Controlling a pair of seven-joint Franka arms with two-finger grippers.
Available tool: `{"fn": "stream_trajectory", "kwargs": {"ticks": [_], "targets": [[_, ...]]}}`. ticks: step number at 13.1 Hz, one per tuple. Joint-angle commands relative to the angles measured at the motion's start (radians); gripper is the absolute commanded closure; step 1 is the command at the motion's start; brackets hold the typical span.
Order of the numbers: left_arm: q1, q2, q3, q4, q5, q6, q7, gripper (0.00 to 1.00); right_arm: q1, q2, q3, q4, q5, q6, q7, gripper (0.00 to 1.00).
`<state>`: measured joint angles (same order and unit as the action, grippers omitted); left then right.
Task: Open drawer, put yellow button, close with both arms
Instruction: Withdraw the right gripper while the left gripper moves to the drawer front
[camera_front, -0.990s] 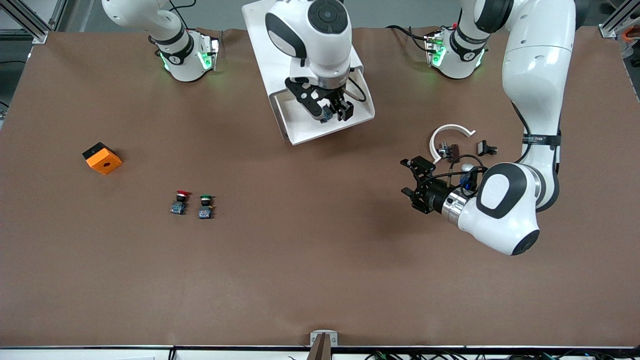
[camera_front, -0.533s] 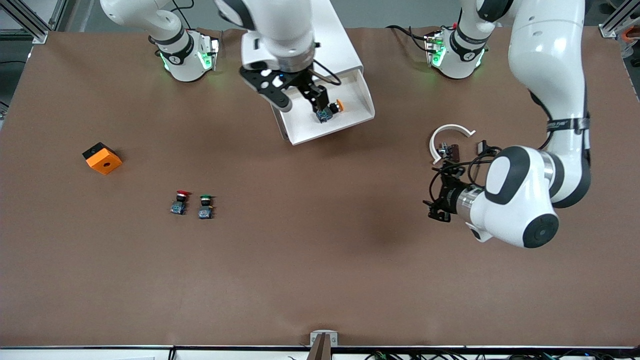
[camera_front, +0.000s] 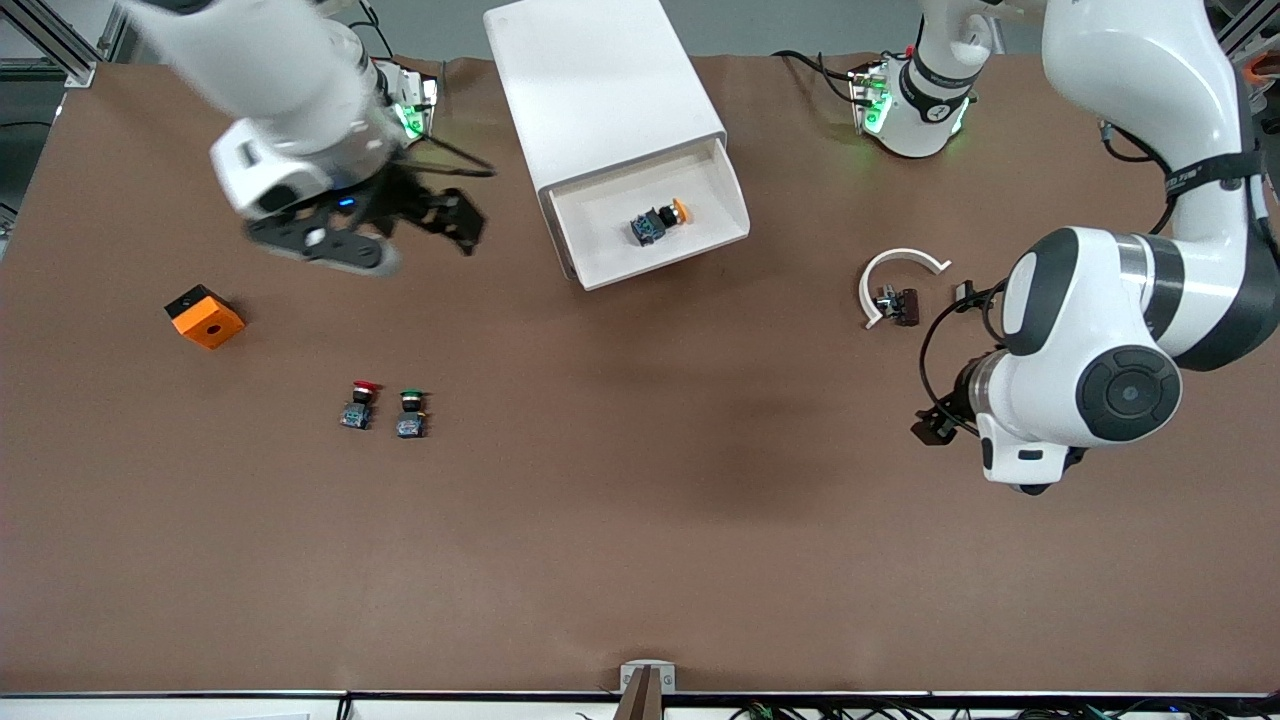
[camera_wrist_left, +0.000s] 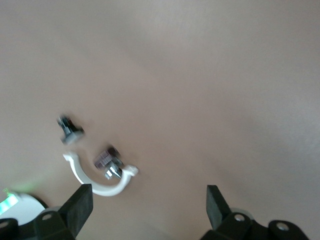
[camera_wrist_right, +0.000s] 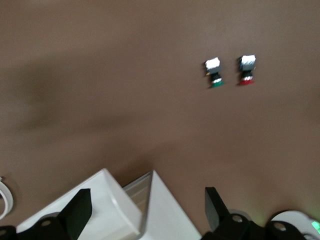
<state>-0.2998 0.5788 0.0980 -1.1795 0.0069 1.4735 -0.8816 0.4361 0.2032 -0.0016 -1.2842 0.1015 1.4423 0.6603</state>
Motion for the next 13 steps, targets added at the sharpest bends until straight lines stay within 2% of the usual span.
{"fn": "stream_trajectory", "kwargs": {"ticks": [1,6,9,11,13], "targets": [[-0.004,-0.062,-0.006,-0.029,0.058,0.018,0.125,0.0,-0.104,-0.039,0.019,-0.044,-0.015,-0.008,-0.201,0.0],[0.034,-0.177,-0.003,-0.048,0.073,0.018,0.344,0.0,-0.235,-0.094,0.019,-0.122,-0.049,0.012,-0.451,0.0],[0.037,-0.223,-0.004,-0.052,0.073,0.018,0.411,0.0,-0.252,-0.204,0.019,-0.303,-0.075,0.128,-0.465,0.0],[0.034,-0.235,-0.006,-0.052,0.062,0.016,0.412,0.0,-0.285,-0.283,0.019,-0.436,-0.077,0.225,-0.563,0.0],[0.004,-0.232,-0.045,-0.081,0.058,0.019,0.403,0.0,-0.324,-0.289,0.02,-0.452,-0.072,0.225,-0.633,0.0]]}}
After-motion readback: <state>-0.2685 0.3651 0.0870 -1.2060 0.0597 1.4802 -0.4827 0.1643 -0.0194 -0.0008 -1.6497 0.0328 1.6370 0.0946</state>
